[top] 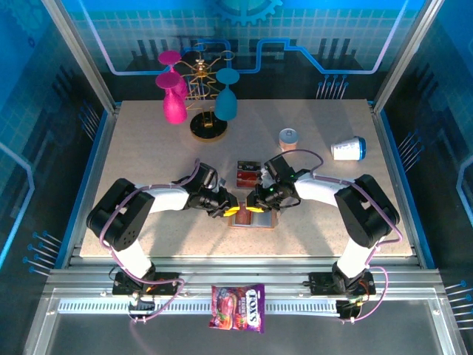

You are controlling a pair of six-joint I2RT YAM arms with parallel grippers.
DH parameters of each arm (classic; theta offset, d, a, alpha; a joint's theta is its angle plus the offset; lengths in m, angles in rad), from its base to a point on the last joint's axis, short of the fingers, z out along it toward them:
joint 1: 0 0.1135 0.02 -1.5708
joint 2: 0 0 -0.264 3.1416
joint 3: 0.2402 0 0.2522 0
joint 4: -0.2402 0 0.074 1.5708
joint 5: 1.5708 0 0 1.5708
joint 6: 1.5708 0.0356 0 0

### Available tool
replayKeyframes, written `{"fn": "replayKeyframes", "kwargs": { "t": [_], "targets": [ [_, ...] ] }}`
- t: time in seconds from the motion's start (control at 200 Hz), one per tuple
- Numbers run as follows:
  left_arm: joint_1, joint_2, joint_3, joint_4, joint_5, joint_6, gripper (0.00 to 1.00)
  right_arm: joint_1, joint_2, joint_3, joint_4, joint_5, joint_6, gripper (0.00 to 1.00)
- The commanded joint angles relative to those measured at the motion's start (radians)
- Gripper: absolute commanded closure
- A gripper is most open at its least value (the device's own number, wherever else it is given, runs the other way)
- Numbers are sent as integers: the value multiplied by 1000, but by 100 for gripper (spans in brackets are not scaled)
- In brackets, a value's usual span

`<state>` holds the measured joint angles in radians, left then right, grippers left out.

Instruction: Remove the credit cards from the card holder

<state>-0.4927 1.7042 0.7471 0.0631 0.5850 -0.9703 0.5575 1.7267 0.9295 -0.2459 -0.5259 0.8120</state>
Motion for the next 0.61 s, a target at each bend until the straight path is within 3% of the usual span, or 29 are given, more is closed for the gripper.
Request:
{"fn": "replayKeyframes", "kwargs": {
  "t": [0.0, 0.6],
  "targets": [
    [8, -12, -14, 20, 30, -12, 80, 15, 8, 21, -20, 11, 3, 78],
    [9, 12, -28, 37, 32, -12, 84, 16, 13, 22, -18, 11, -2, 79]
  ]
}}
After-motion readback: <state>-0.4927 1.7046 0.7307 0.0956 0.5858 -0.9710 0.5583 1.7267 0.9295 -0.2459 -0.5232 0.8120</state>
